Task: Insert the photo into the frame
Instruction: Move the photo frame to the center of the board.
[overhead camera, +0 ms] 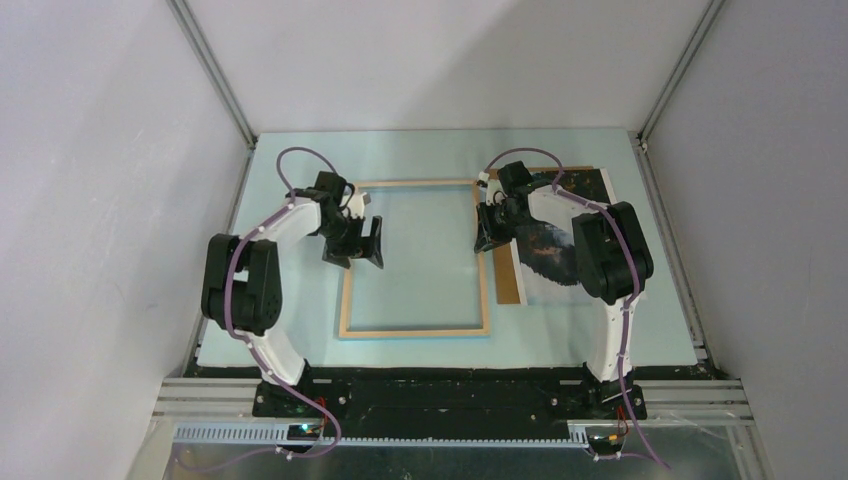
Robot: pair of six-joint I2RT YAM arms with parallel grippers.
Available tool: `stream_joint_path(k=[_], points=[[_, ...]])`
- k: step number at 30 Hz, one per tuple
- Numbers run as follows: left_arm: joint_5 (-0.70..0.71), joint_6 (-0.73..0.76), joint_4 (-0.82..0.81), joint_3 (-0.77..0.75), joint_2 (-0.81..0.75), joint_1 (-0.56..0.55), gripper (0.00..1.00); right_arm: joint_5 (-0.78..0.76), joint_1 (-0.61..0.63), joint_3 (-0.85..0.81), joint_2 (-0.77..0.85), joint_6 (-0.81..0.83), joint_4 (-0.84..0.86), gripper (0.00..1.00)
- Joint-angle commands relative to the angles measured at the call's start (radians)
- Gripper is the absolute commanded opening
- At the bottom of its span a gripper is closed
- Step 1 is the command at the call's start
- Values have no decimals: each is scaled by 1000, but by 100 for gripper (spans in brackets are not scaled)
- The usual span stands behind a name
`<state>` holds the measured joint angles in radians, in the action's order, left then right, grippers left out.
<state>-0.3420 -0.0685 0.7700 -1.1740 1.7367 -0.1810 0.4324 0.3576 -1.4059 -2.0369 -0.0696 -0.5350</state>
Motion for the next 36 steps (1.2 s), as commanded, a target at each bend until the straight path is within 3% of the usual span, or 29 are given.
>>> stream_joint_path(k=[1,11,26,36], points=[[27,35,6,1,-62,-5,100,-70,-2,-2,-5,52,-15,13],[47,57,13,0,-108,-5,100,-63,-2,-1,-4,50,-11,15],[81,67,-3,-42,-120,79,100,-65,1,0,45,45,-18,46],[71,45,-43,-93,6,98,96,-50,13,-1,49,45,-18,49]])
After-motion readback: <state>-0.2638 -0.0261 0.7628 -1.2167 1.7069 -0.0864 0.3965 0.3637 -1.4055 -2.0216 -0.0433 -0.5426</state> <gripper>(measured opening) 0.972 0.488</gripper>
